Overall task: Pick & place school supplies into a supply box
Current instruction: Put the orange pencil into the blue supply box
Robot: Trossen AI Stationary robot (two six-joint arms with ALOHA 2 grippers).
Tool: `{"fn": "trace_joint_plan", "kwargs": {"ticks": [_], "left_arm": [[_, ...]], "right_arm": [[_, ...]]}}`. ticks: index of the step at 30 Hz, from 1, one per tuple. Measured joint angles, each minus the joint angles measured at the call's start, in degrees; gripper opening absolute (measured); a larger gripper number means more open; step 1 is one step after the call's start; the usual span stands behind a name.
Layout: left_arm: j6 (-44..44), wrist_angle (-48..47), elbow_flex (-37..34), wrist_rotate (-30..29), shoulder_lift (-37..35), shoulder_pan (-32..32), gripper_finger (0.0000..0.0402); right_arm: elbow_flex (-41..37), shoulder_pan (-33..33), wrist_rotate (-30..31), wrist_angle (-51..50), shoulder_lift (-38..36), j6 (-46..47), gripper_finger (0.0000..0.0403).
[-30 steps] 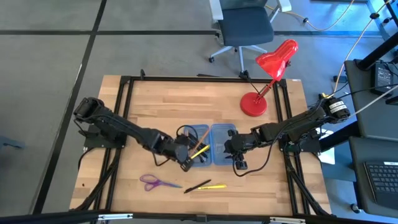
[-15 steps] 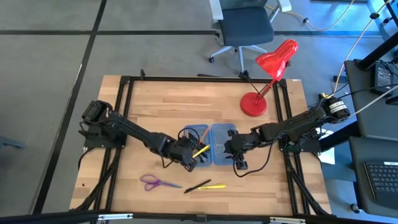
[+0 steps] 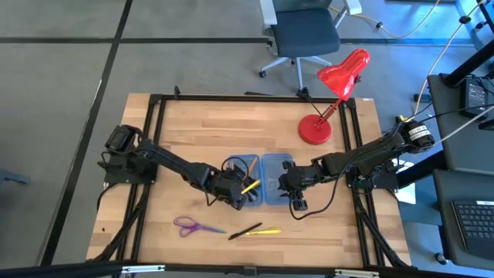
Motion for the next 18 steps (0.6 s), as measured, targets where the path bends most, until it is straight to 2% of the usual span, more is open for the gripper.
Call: {"fn": "trace_joint_plan", "kwargs": {"ticks": [6, 18], "left_arm": [[-0.04, -0.26, 0.0, 4.04, 1.64, 1.5, 0.0025], [0.5, -0.13, 0.0, 7.72, 2.08, 3.79, 0.0038]], "right_arm": [[0.0, 0.0, 0.0, -0.04, 0.0, 0.0, 0.0132], [0.01, 0.0, 0.0, -0.98, 0.0, 0.01, 0.0132]]}}
